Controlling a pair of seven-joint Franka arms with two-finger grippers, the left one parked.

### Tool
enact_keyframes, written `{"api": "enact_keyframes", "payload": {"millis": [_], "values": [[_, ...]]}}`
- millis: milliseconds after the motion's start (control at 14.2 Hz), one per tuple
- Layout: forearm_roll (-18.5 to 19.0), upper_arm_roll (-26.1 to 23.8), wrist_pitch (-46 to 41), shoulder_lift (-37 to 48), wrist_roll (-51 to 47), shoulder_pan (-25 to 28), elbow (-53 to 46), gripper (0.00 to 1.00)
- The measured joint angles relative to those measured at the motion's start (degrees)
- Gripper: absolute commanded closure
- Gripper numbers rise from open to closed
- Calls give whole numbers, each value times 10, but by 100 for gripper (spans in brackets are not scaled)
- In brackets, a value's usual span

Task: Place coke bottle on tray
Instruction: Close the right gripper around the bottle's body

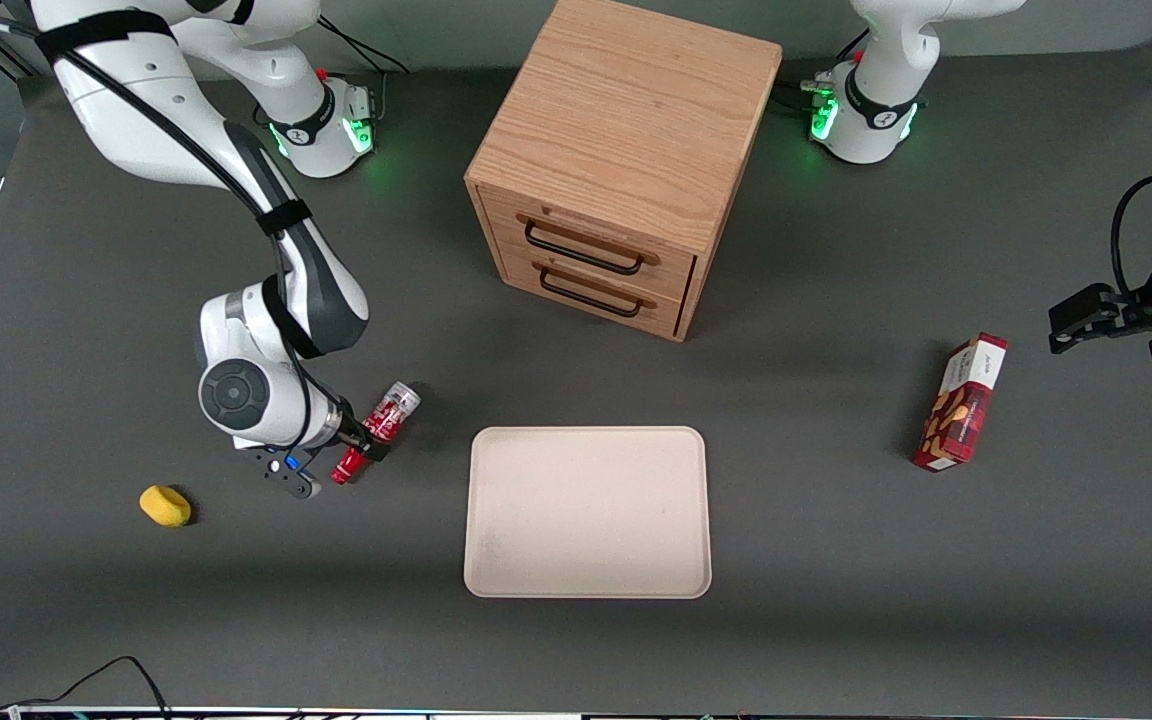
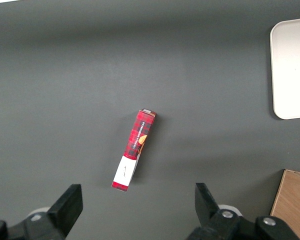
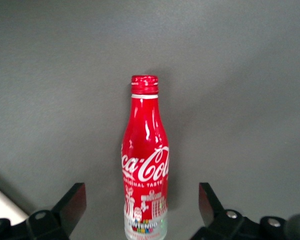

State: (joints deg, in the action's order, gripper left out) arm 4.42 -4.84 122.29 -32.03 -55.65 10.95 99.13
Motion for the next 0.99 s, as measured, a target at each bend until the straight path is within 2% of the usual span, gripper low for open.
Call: {"api": "enact_keyframes", "payload": {"millis": [424,777,989], "values": [[16,-1,29,-24,-52,16,0,0],[47,-1,30,-40,-59,21,11,0],[50,-1,44,-40,-59,21,28,0]]}}
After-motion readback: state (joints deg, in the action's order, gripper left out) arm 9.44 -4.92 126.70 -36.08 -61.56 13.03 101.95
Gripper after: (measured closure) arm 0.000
